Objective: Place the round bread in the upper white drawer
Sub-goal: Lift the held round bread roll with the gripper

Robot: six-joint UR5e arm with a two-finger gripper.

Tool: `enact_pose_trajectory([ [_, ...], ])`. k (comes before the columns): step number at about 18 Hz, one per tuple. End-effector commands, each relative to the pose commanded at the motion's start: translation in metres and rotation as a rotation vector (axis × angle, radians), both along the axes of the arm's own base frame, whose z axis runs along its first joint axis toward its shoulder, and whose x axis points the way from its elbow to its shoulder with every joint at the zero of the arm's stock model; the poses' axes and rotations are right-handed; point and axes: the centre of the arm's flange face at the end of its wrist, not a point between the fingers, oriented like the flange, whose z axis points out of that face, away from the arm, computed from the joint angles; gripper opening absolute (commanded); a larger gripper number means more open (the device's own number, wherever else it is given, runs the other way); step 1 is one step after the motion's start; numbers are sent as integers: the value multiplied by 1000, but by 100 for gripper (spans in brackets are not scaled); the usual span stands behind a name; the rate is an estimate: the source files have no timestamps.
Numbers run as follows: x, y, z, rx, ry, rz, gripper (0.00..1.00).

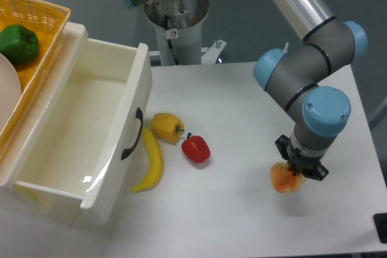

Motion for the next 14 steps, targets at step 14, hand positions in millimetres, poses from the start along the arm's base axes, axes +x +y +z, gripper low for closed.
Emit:
enact_pose_trajectory([
  [14,15,9,72,91,83,23,0],
])
